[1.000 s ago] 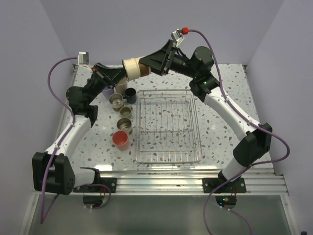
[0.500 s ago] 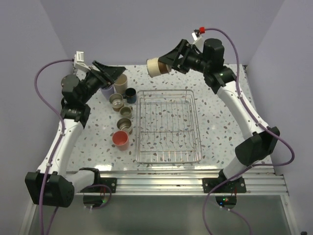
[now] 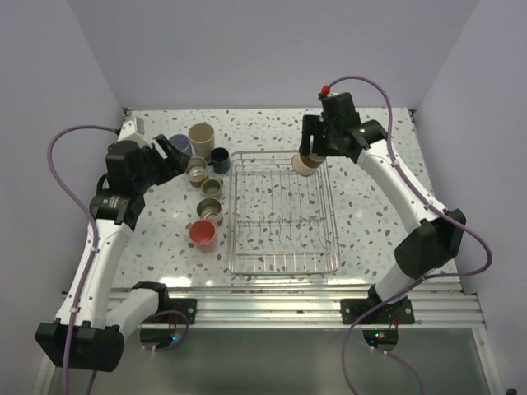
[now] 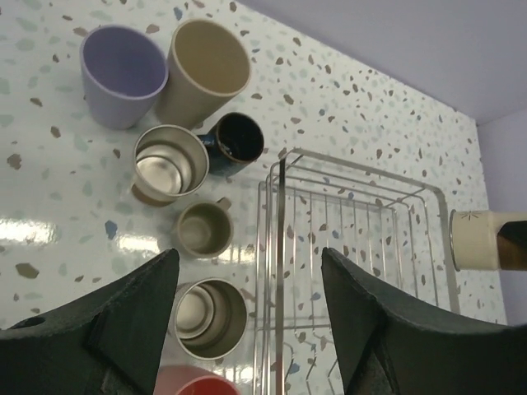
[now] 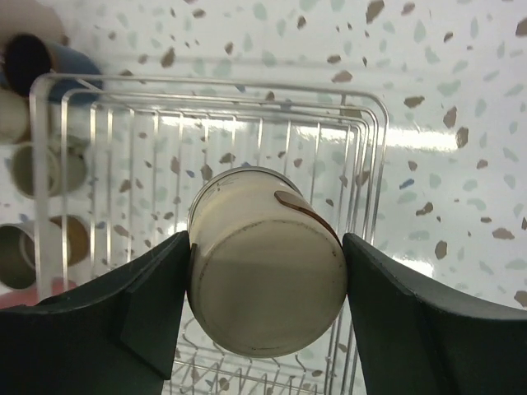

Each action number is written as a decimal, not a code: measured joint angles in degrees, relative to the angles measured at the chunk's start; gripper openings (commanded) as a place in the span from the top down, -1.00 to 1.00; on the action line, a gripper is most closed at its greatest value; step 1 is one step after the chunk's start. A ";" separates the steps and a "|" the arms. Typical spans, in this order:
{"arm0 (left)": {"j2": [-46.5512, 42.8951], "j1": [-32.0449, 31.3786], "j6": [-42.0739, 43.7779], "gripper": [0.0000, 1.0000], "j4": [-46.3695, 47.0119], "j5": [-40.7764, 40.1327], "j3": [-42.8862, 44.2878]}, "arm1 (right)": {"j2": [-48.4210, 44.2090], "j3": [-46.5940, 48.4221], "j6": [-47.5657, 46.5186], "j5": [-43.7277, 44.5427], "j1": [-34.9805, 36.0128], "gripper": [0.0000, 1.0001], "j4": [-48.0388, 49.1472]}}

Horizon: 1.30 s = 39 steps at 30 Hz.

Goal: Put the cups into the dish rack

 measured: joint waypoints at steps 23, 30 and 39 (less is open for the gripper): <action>-4.76 0.00 3.63 -0.43 -3.96 -0.92 -11.43 | 13.16 -6.27 -3.41 12.61 2.43 1.00 5.95; -2.78 0.00 4.09 -0.43 -3.41 -0.90 -11.54 | 16.65 -6.25 -3.45 15.08 3.67 1.00 7.41; -1.27 0.00 5.07 -0.43 -2.01 -0.87 -11.54 | 18.29 -5.62 -4.09 18.43 4.28 0.51 7.96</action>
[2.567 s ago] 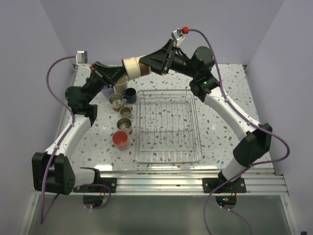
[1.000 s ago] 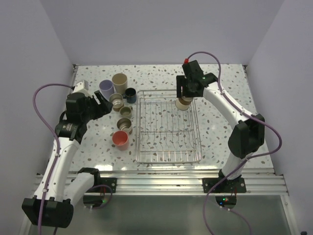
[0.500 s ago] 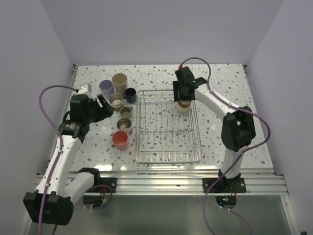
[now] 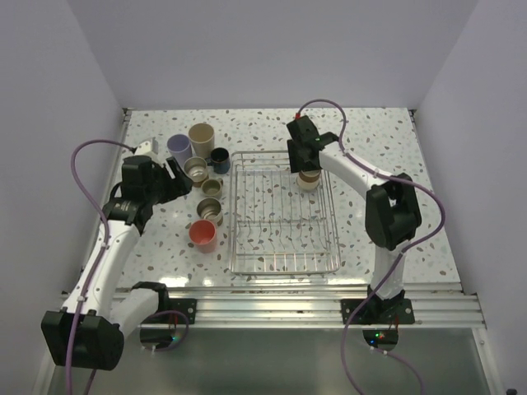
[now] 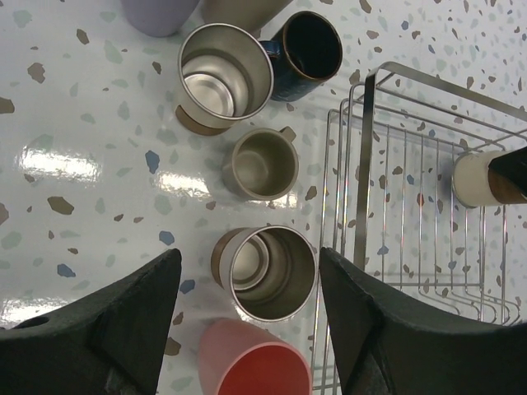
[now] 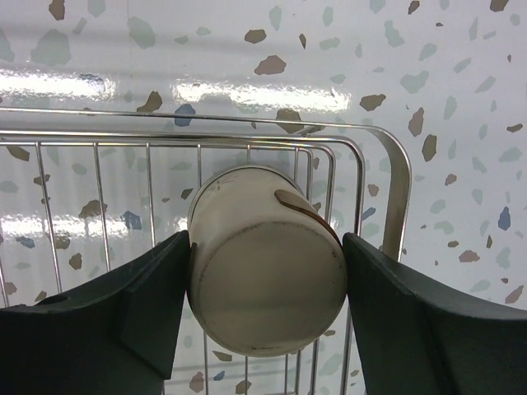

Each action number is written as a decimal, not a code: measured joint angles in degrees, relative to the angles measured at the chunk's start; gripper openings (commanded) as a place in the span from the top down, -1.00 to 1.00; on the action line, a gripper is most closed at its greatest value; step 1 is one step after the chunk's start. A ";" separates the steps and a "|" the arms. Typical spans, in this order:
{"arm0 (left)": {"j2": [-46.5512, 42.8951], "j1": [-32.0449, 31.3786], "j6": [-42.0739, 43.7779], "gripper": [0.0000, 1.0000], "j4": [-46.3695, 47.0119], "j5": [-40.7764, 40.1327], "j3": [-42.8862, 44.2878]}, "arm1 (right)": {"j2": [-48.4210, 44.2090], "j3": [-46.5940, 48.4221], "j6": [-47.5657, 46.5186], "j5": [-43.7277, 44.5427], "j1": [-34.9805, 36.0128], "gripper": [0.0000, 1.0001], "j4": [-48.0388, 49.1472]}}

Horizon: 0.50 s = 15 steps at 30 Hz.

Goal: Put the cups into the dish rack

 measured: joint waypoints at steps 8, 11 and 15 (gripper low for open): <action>2.51 0.00 0.55 -0.41 1.81 -0.07 -0.44 | 0.28 0.39 -0.63 0.07 0.00 -0.88 0.04; 4.15 0.00 0.68 -0.42 2.89 -0.44 -0.92 | 0.28 0.50 -1.03 -0.07 0.04 -0.97 -0.35; 7.10 0.00 1.03 -0.42 4.66 -1.66 -0.94 | 0.26 1.66 -1.09 -0.26 0.07 -0.97 -0.90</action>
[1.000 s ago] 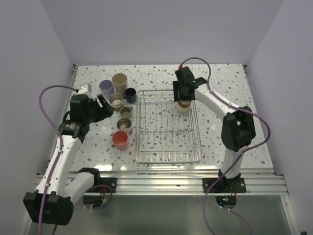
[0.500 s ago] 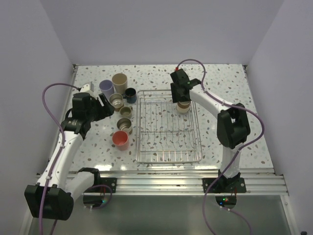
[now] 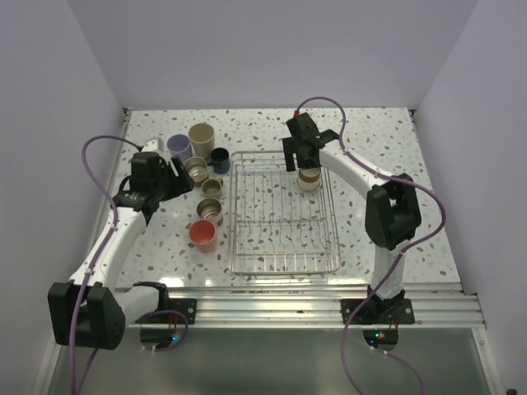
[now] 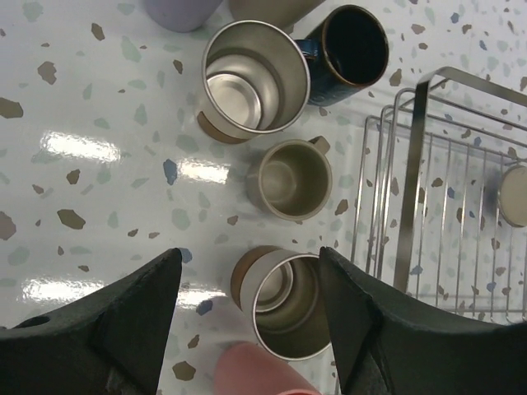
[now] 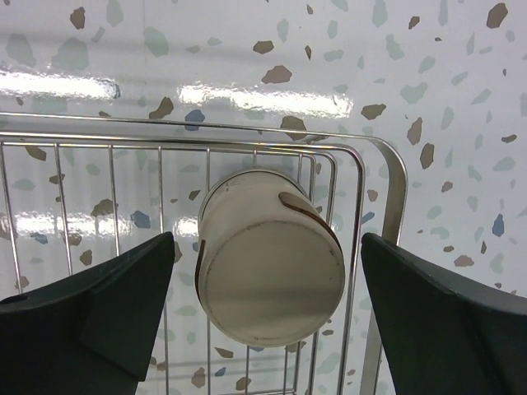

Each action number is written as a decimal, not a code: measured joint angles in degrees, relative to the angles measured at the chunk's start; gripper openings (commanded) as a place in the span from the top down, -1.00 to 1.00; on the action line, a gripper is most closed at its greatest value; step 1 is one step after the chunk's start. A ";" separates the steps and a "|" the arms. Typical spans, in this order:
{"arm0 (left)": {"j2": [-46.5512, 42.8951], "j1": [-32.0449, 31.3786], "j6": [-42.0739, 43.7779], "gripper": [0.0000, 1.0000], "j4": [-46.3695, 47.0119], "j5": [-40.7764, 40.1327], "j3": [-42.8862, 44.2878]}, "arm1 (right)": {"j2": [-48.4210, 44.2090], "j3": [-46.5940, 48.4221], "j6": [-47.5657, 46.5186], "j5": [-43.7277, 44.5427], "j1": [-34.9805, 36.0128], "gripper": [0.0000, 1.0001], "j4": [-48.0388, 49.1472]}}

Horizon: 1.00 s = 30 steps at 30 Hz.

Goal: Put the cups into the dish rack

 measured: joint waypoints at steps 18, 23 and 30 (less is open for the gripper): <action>18.08 1.42 0.42 -0.33 9.46 -5.75 4.00 | -27.39 -0.42 2.25 -9.51 0.68 -0.97 -6.60; 20.72 1.46 0.33 -0.21 11.30 -7.32 6.64 | -35.85 -4.59 4.11 -11.45 0.68 -0.97 -7.72; 26.97 1.86 -0.20 -0.03 13.18 -8.98 8.09 | -38.73 -8.35 4.35 -11.96 0.68 -0.97 -12.35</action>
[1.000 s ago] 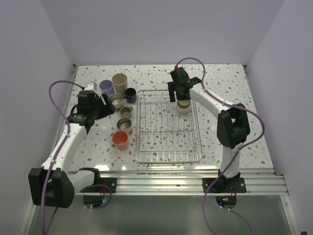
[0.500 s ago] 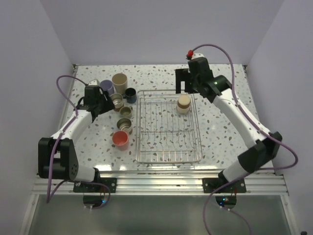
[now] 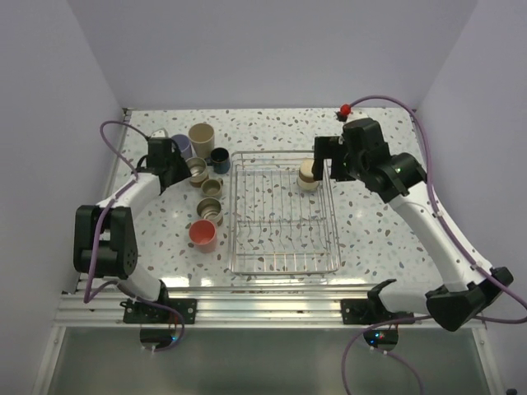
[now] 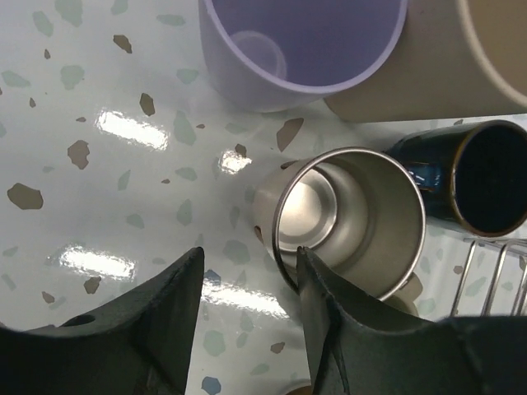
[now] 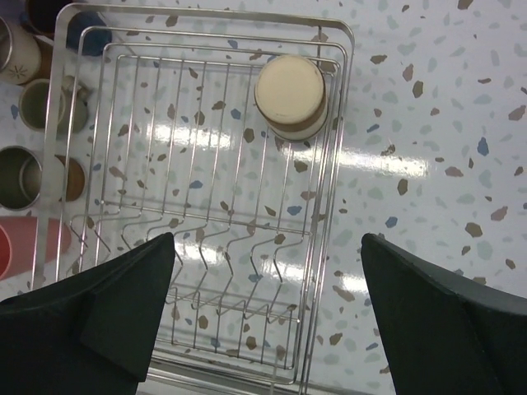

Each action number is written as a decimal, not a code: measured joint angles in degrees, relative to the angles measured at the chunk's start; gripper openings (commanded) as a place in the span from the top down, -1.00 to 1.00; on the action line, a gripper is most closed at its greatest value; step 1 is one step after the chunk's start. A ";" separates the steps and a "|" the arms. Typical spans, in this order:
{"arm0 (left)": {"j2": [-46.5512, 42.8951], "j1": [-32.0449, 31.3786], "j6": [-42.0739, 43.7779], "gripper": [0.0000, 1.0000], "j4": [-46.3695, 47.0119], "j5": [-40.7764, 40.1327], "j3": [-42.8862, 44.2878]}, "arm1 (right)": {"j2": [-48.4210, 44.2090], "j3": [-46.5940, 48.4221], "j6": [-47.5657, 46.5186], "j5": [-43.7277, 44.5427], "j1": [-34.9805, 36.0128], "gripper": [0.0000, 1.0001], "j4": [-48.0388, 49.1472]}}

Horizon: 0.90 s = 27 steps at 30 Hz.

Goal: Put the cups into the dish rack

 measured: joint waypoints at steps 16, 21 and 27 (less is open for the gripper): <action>4.98 0.42 -1.09 1.00 1.38 2.43 4.07 | -5.27 -1.27 -0.20 -0.37 0.00 -0.97 -4.35; -2.29 6.27 -3.32 1.00 -0.61 6.93 2.89 | -1.62 5.16 -0.59 -3.76 -0.02 -0.97 -5.05; -17.86 11.23 -9.86 1.00 1.18 15.26 2.27 | 4.57 10.58 4.83 -18.38 0.17 -0.97 3.78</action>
